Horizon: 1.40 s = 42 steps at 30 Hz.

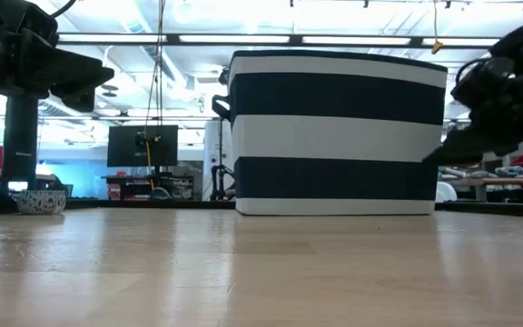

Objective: Sort clothes
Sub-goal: Return to Home Position

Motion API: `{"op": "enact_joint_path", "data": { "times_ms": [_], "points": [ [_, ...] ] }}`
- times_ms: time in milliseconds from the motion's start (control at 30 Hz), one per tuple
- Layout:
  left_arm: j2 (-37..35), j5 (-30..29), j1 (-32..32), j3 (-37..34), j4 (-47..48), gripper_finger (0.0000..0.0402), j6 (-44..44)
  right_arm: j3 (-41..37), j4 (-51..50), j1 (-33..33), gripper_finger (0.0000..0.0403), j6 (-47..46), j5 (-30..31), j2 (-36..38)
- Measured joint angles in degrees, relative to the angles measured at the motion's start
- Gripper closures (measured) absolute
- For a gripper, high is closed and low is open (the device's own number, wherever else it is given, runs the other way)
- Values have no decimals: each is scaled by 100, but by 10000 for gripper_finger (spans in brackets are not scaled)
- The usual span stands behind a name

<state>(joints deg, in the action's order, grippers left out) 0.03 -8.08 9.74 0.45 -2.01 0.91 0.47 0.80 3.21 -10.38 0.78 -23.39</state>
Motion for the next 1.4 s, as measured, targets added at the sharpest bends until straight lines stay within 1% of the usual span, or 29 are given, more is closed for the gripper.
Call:
{"op": "enact_joint_path", "data": {
  "times_ms": [167, 333, 1400],
  "points": [
    [0, -11, 0, -2, -5, 280, -2, 0, 2, 168, 204, -2, 7, -387],
    [0, -13, 0, -2, -10, 280, -3, -2, 2, 178, 204, -2, 7, -512],
    [0, -11, 0, -4, -23, 280, -7, -7, 3, 178, 204, 3, 4, -510]
  ]
}}
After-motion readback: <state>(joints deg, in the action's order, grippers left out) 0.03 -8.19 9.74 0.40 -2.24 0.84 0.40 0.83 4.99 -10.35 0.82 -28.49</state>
